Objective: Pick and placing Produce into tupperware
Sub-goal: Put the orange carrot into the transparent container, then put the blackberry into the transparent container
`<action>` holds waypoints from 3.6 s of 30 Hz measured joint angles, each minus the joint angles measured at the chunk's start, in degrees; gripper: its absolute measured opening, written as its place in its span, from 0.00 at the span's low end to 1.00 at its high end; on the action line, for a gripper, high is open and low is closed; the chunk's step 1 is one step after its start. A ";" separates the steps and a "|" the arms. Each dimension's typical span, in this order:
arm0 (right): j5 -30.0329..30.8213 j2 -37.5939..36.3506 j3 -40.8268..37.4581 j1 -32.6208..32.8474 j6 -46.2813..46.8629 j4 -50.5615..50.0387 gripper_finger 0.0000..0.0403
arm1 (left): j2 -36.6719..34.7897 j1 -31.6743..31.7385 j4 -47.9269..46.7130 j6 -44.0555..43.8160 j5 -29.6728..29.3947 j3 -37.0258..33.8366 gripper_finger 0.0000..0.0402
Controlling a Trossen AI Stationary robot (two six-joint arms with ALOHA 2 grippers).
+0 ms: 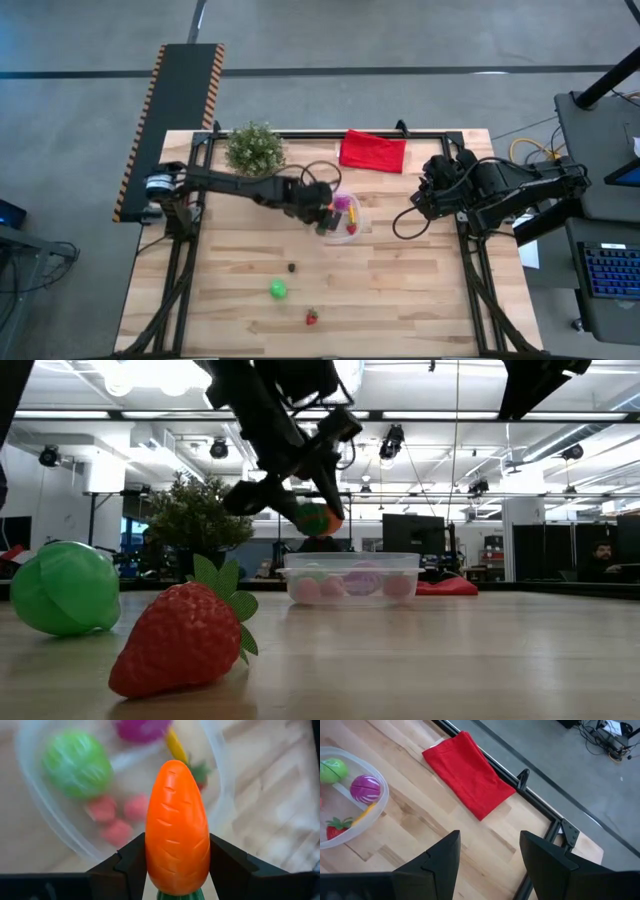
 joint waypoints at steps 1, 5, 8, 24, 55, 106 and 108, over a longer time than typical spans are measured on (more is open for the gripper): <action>0.00 0.00 -0.01 0.01 0.19 0.00 0.49 | 0.00 0.96 0.16 0.50 0.67 -0.03 0.40; 0.00 0.00 -0.07 0.00 0.77 -0.02 0.49 | 0.00 3.56 0.23 2.21 1.59 -0.15 0.40; 0.00 0.00 -0.09 0.00 0.77 0.00 0.49 | 0.00 4.64 0.43 2.83 2.45 0.23 0.40; -0.21 0.00 -0.20 0.00 1.64 0.01 0.49 | 3.77 5.07 3.35 7.51 6.59 1.40 0.61; 0.82 0.00 -0.20 0.01 0.77 -0.01 0.49 | 0.50 -15.25 -19.70 -5.07 1.97 -1.83 0.62; 0.87 0.00 -0.20 0.00 0.66 -0.26 0.49 | 2.19 -17.26 -9.28 -6.69 4.80 -9.33 0.29; 0.87 0.00 -0.20 0.01 0.75 -0.26 0.49 | 2.19 -17.26 -9.18 -6.66 4.25 -9.33 0.29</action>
